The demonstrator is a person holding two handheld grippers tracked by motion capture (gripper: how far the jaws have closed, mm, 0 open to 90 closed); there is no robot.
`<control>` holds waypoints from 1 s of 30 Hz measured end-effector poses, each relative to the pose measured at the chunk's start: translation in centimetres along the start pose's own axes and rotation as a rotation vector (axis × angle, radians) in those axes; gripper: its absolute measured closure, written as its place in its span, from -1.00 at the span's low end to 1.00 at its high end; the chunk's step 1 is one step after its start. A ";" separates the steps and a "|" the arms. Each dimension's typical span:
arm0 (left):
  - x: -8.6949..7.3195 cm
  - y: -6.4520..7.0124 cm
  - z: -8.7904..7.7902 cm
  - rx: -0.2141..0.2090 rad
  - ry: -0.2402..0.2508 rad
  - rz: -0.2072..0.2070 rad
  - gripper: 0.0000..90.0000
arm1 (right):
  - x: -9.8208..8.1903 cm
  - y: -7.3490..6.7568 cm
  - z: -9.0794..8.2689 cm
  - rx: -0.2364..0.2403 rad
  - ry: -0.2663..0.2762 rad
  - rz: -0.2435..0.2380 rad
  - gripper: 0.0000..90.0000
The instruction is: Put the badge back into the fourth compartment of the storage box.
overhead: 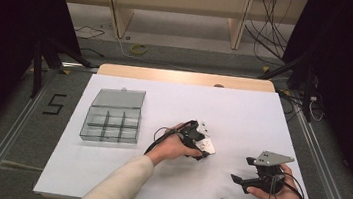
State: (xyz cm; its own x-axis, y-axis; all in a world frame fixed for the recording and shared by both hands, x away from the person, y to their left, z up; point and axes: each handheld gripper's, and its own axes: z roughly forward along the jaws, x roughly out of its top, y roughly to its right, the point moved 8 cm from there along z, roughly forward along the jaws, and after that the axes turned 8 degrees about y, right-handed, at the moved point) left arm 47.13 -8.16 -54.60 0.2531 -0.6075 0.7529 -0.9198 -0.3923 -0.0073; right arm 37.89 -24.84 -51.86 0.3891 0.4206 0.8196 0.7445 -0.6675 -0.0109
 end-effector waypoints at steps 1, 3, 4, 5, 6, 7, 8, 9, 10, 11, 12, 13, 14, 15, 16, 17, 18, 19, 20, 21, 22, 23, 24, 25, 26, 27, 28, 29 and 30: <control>0.0 0.0 0.0 0.004 -0.004 -0.006 -0.27 | 0.0 0.0 0.0 0.000 -0.001 0.000 -0.64; 0.0 0.1 0.0 0.008 -0.005 -0.015 -0.27 | 0.0 0.0 0.0 -0.001 0.001 0.000 -0.64; 0.0 0.0 -0.1 0.014 -0.005 -0.023 -0.27 | 0.0 0.0 0.0 -0.001 0.001 0.000 -0.64; 0.0 0.1 -0.1 0.019 -0.003 -0.029 -0.27 | 0.0 0.0 0.0 -0.002 0.003 0.002 -0.64; 0.0 0.1 -0.1 0.023 -0.002 -0.035 -0.27 | 0.0 0.0 0.0 -0.002 0.003 0.002 -0.64; 0.0 0.1 -0.1 0.026 -0.004 -0.037 -0.27 | 0.0 0.1 0.0 -0.004 0.002 0.003 -0.64; 0.1 0.1 -0.1 0.033 0.000 -0.040 -0.27 | 0.0 0.1 0.0 -0.004 0.003 0.004 -0.64; 0.1 0.1 -0.1 0.033 0.000 -0.040 -0.27 | 0.0 0.1 0.0 -0.004 0.003 0.005 -0.64; 0.2 0.1 -0.1 0.032 0.010 -0.052 -0.27 | 0.0 0.1 0.0 -0.004 0.003 0.005 -0.64; 0.2 0.2 -0.2 0.029 0.017 -0.058 -0.27 | 0.0 0.1 0.0 -0.004 0.004 0.005 -0.64; 0.4 0.3 -0.3 0.031 0.025 -0.063 -0.27 | 0.0 0.1 0.0 -0.004 0.005 0.005 -0.64; 0.4 0.4 -0.4 0.031 0.029 -0.061 -0.27 | 0.0 0.1 0.0 -0.004 0.005 0.006 -0.64; 0.5 0.5 -0.5 0.034 0.032 -0.059 -0.27 | 0.0 0.1 0.0 -0.006 0.004 0.006 -0.64; 0.7 0.6 -0.7 0.042 0.033 -0.055 -0.27 | 0.0 0.1 0.0 -0.006 0.004 0.006 -0.64; 0.7 0.6 -0.7 0.042 0.033 -0.055 -0.27 | 0.0 0.1 0.0 -0.006 0.003 0.007 -0.64; 0.7 0.5 -0.9 0.052 0.041 -0.055 -0.27 | 0.0 0.1 0.0 -0.006 0.004 0.005 -0.64; 0.8 0.5 -1.0 0.056 0.039 -0.054 -0.27 | 0.0 0.1 0.0 -0.006 0.004 0.005 -0.64; 0.7 0.4 -1.2 0.063 0.040 -0.056 -0.27 | 0.0 0.1 0.0 -0.005 0.005 0.006 -0.64; 0.7 0.3 -1.5 0.071 0.042 -0.056 -0.27 | 0.1 0.1 0.0 -0.005 0.005 0.007 -0.64; 0.7 0.2 -1.7 0.072 0.044 -0.058 -0.27 | 0.0 0.1 0.0 -0.005 0.004 0.007 -0.64; 0.7 0.2 -1.7 0.072 0.044 -0.058 -0.27 | 0.0 0.1 0.0 -0.005 0.004 0.007 -0.64; 0.6 0.1 -2.0 0.081 0.051 -0.061 -0.27 | 0.0 0.1 0.0 -0.005 0.004 0.005 -0.64; 0.6 0.1 -2.0 0.081 0.051 -0.061 -0.27 | 0.0 0.1 0.0 -0.006 0.004 0.005 -0.64; 0.5 0.1 -2.3 0.082 0.052 -0.064 -0.27 | 0.0 0.1 0.0 -0.006 0.004 0.005 -0.64; 0.4 0.0 -2.5 0.089 0.051 -0.066 -0.27 | 0.0 0.1 0.0 -0.006 0.002 0.004 -0.64; 0.4 0.0 -2.7 0.092 0.052 -0.065 -0.27 | 0.0 0.1 0.1 -0.005 0.001 0.007 -0.64; 0.3 0.0 -2.8 0.095 0.058 -0.074 -0.27 | 0.0 0.1 0.1 -0.006 0.001 0.008 -0.64; 0.2 0.0 -3.1 0.100 0.057 -0.069 -0.27 | 0.0 0.1 0.1 -0.006 0.000 0.008 -0.64; 0.2 0.0 -3.3 0.104 0.061 -0.075 -0.27 | 0.0 0.1 0.1 -0.005 -0.001 0.008 -0.64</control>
State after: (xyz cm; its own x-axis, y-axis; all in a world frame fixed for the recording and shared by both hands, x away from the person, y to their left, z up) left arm 46.21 -6.02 -52.30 0.2981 -0.5317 0.7927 -0.8622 -0.5064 -0.0154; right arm 38.03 -24.84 -51.94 0.3957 0.4160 0.8188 0.7386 -0.6740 -0.0144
